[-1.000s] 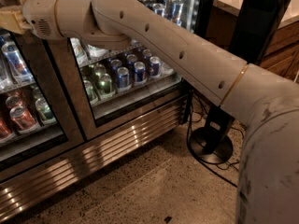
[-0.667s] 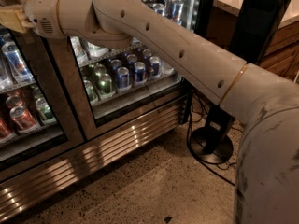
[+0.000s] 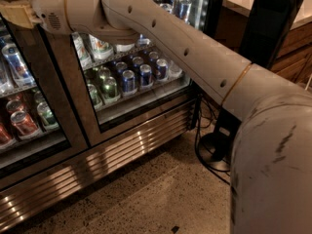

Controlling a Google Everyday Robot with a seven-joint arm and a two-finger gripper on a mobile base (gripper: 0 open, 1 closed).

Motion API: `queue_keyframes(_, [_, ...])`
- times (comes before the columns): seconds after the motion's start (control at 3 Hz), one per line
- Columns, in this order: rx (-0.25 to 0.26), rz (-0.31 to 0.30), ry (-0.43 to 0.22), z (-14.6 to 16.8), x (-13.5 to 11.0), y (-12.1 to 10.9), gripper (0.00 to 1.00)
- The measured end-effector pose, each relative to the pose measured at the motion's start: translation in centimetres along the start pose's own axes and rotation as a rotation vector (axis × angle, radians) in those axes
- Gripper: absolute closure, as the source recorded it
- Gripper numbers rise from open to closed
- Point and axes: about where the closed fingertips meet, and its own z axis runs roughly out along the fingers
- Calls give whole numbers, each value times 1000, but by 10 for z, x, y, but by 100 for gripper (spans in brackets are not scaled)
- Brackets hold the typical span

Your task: Open left fridge door

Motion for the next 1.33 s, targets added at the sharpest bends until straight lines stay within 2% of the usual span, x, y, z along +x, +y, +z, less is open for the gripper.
queue_keyframes(0.33, [-26, 16, 7, 4, 13, -6, 100])
queue_keyframes(1.33, [-49, 15, 13, 5, 13, -2, 100])
